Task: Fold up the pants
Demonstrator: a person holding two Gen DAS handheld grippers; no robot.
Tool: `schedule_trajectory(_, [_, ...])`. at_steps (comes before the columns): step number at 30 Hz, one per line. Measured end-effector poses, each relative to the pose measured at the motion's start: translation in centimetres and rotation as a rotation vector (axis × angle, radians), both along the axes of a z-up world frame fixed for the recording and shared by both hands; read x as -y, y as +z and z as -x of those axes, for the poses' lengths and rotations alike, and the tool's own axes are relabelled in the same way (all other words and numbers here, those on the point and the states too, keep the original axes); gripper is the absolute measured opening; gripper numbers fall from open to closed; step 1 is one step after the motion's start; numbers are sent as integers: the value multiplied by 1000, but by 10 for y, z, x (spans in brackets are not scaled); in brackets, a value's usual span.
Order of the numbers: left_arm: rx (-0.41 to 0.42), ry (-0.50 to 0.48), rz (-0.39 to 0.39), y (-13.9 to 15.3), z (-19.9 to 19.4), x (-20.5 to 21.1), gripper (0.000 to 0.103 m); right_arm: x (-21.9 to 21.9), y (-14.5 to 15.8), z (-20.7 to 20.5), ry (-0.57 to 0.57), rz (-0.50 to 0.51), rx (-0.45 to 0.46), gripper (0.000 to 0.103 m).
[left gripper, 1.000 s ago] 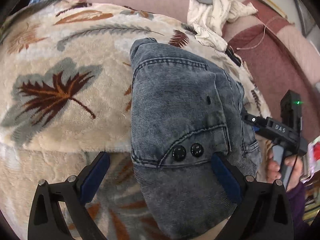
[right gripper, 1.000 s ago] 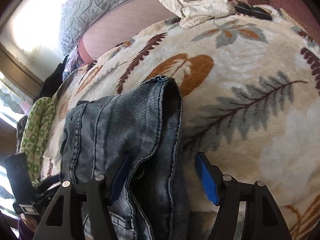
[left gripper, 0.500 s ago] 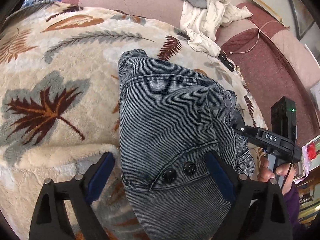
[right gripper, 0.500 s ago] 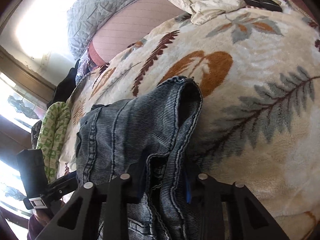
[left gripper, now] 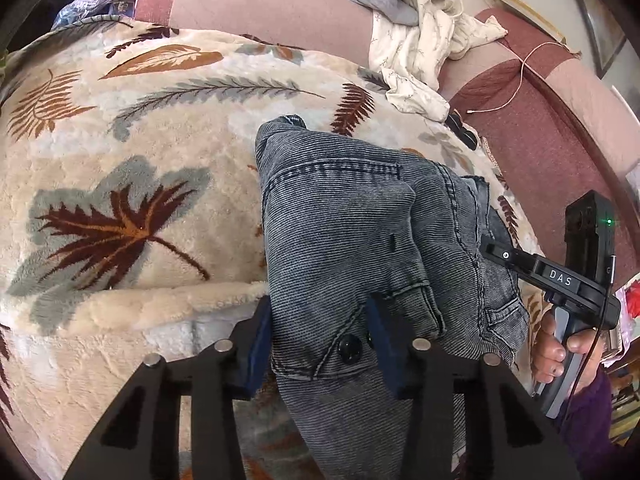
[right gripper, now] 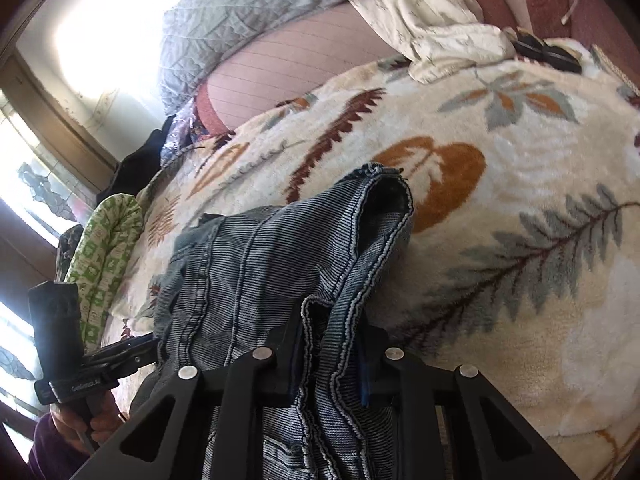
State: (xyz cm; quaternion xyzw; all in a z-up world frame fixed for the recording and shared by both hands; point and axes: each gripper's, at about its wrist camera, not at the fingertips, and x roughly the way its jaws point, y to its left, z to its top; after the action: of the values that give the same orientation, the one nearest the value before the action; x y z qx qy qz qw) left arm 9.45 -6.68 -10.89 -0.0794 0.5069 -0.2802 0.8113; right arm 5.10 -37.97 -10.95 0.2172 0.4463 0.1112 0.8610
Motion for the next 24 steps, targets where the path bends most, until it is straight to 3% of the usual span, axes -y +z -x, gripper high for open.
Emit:
schedule_trajectory(9, [12,9,19,10,1,-8,36,-13,15,3,23,23,59,18])
schedule_trajectory(10, [22,1,36,13,1,-9,31,-14,18,3,25,22,67,18])
schedule_trajectory(16, [137,-1,25,54,4,-12,30,-29,34,3,55,21,114,17])
schedule_trajectory(24, [190,60,37,86,-4,-44,29,-51,55,-3,64,-9,189,16])
